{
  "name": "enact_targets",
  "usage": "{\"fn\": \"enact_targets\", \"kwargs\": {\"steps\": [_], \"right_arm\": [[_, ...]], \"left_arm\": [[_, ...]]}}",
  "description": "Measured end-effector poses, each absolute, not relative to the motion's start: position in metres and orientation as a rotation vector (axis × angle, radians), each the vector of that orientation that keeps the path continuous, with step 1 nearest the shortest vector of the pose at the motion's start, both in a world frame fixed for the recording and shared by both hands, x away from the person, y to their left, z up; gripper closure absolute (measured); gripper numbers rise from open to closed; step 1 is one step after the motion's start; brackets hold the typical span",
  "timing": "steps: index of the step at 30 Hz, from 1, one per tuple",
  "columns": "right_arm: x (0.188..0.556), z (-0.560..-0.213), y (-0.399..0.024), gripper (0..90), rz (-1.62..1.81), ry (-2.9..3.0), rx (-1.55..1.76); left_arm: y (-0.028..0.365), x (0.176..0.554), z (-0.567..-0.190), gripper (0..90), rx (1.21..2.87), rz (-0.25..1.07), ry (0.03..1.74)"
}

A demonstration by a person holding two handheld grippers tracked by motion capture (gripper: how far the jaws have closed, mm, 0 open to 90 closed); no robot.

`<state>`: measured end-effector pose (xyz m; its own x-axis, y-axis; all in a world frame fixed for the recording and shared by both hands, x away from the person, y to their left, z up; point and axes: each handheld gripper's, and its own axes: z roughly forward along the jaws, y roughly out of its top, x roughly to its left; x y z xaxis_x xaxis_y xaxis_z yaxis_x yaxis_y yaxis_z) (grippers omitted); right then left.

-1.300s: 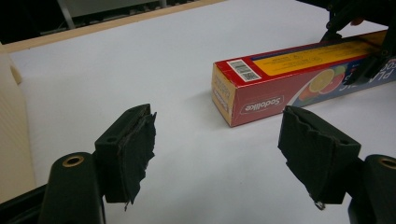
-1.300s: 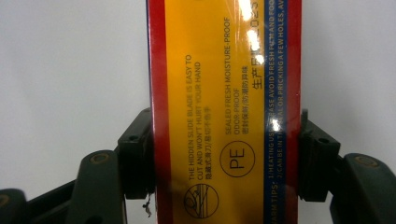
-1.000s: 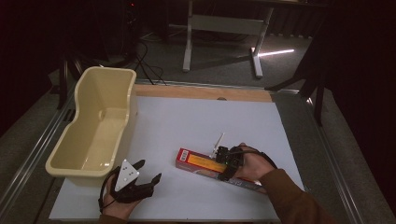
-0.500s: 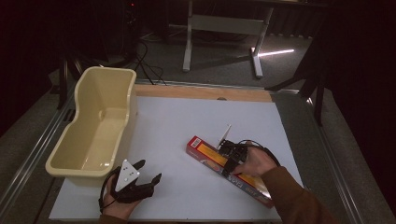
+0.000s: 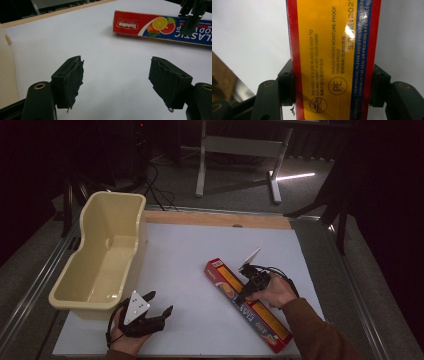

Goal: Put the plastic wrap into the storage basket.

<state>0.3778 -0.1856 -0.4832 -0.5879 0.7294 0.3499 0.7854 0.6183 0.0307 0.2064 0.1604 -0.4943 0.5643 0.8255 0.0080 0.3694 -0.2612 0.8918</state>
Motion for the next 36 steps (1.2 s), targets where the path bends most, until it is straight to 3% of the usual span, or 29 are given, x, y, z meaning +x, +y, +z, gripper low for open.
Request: {"fn": "enact_targets", "kwargs": {"steps": [36], "right_arm": [[0.391, -0.425, -0.158, 39.0, -0.828, -2.174, -1.240]], "left_arm": [[0.159, 0.206, -0.495, 27.2, 1.857, 0.611, 0.971]]}}
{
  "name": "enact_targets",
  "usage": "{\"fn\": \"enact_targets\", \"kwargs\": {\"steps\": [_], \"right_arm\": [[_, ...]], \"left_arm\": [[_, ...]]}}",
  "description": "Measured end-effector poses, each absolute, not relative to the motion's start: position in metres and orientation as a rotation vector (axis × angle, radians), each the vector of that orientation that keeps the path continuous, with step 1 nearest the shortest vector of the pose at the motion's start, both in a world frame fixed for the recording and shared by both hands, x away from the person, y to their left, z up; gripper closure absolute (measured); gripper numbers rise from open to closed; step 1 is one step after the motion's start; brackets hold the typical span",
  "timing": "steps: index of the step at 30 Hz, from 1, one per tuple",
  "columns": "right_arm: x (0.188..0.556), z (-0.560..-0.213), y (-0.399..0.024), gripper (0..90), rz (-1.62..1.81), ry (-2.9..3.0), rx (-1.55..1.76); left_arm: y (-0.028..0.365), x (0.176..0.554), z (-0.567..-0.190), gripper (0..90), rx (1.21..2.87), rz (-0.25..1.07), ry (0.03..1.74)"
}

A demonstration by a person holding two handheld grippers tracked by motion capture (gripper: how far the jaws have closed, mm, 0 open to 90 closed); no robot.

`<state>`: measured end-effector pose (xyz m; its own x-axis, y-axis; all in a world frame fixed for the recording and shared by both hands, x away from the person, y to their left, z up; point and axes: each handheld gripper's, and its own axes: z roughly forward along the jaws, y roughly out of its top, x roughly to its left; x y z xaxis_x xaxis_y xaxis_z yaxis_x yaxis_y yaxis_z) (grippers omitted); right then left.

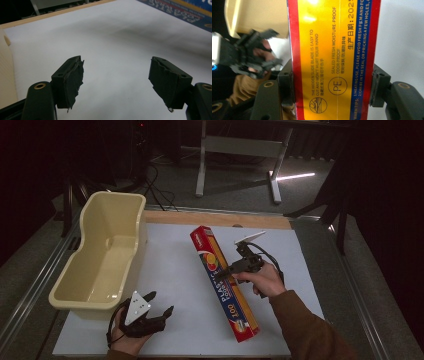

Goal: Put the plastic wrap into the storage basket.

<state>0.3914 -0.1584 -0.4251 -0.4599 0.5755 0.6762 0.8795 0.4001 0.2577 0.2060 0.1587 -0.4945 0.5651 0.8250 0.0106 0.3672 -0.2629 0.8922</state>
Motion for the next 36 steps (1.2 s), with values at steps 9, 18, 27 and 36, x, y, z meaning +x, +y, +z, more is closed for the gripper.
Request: {"fn": "enact_targets", "kwargs": {"steps": [9, 18, 27, 36], "right_arm": [[0.396, -0.412, -0.146, 39.0, -0.897, -2.127, -1.245], [0.401, -0.399, -0.132, 39.0, -0.977, -2.058, -1.241], [0.410, -0.390, -0.121, 39.0, -1.027, -2.010, -1.250], [0.417, -0.378, -0.109, 39.0, -1.068, -1.978, -1.246]], "left_arm": [[0.158, 0.206, -0.494, 27.2, 1.856, 0.612, 0.970], [0.158, 0.205, -0.494, 27.2, 1.857, 0.615, 0.963], [0.158, 0.205, -0.494, 27.2, 1.855, 0.615, 0.960], [0.158, 0.205, -0.494, 27.2, 1.855, 0.612, 0.960]]}}
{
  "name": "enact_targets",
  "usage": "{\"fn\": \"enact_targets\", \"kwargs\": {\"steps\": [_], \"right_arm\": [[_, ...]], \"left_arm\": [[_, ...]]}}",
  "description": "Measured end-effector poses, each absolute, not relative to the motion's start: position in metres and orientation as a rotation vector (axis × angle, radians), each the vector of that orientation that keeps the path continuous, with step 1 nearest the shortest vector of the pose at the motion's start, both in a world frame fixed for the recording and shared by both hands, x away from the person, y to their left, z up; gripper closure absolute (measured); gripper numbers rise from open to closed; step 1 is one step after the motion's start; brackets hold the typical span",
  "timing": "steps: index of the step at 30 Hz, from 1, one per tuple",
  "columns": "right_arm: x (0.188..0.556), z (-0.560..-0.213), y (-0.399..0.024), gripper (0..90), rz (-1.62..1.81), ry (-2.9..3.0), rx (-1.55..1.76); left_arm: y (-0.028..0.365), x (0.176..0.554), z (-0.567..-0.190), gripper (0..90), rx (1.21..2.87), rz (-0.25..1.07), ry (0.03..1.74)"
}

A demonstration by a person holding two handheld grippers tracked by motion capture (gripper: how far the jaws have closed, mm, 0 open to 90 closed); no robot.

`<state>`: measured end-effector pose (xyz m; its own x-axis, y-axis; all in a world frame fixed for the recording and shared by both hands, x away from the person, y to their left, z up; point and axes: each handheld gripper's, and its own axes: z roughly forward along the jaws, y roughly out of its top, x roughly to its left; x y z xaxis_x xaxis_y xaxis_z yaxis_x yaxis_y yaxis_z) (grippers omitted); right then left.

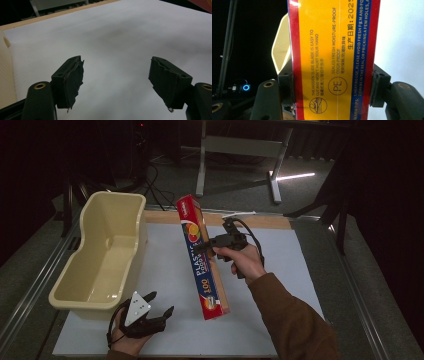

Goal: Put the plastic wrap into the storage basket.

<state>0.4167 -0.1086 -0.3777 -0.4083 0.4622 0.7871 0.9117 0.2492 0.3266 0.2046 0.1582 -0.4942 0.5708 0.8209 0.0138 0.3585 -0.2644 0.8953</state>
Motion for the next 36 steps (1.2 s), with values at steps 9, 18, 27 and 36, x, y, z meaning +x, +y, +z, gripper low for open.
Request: {"fn": "enact_targets", "kwargs": {"steps": [9, 18, 27, 36], "right_arm": [[0.425, -0.369, -0.098, 39.0, -1.108, -1.944, -1.257], [0.433, -0.363, -0.090, 39.0, -1.138, -1.916, -1.281], [0.437, -0.359, -0.083, 39.0, -1.173, -1.879, -1.298], [0.446, -0.365, -0.076, 39.0, -1.202, -1.799, -1.338]], "left_arm": [[0.158, 0.205, -0.494, 27.1, 1.850, 0.614, 0.958], [0.159, 0.205, -0.494, 27.2, 1.848, 0.615, 0.960], [0.157, 0.205, -0.494, 27.2, 1.850, 0.612, 0.955], [0.156, 0.204, -0.494, 27.1, 1.852, 0.614, 0.949]]}}
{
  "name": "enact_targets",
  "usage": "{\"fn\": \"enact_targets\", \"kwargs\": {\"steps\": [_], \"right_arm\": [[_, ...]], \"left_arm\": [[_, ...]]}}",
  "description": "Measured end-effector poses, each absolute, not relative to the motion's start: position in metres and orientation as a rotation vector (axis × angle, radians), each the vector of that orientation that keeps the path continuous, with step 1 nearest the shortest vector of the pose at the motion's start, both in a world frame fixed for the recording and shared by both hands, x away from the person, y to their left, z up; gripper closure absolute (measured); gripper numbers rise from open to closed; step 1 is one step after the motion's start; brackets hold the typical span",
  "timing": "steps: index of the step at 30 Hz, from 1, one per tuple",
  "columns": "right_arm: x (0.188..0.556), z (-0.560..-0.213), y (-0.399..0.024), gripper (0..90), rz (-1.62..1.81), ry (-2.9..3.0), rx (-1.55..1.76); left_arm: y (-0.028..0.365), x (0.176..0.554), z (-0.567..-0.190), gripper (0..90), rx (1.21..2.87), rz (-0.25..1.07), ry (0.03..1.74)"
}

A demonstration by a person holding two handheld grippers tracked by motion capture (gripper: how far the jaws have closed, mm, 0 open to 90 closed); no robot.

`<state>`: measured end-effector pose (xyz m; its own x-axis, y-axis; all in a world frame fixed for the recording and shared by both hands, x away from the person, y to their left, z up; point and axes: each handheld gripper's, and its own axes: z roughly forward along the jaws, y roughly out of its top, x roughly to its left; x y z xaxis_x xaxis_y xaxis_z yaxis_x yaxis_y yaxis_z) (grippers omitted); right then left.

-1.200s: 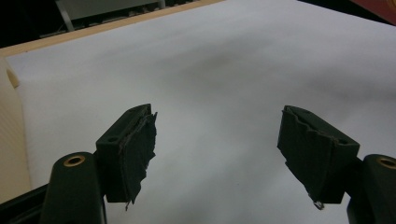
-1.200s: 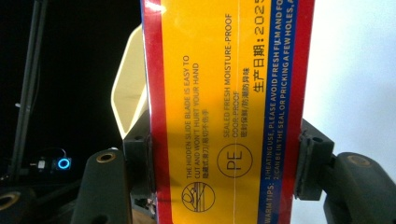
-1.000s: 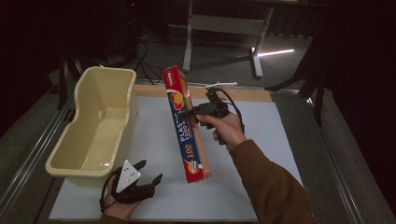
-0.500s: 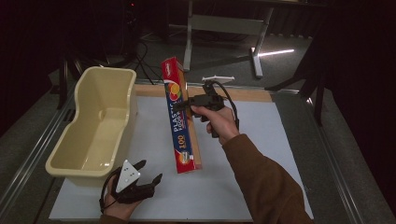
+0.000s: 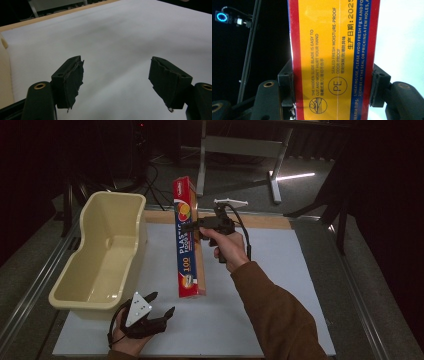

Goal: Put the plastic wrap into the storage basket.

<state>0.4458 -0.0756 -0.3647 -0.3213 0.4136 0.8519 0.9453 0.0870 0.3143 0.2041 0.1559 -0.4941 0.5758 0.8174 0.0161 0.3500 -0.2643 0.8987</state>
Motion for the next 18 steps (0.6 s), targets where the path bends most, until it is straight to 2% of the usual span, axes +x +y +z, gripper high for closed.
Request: {"fn": "enact_targets", "kwargs": {"steps": [18], "right_arm": [[0.455, -0.365, -0.053, 39.0, -1.275, -1.721, -1.391]], "left_arm": [[0.156, 0.203, -0.494, 27.1, 1.842, 0.613, 0.947]]}}
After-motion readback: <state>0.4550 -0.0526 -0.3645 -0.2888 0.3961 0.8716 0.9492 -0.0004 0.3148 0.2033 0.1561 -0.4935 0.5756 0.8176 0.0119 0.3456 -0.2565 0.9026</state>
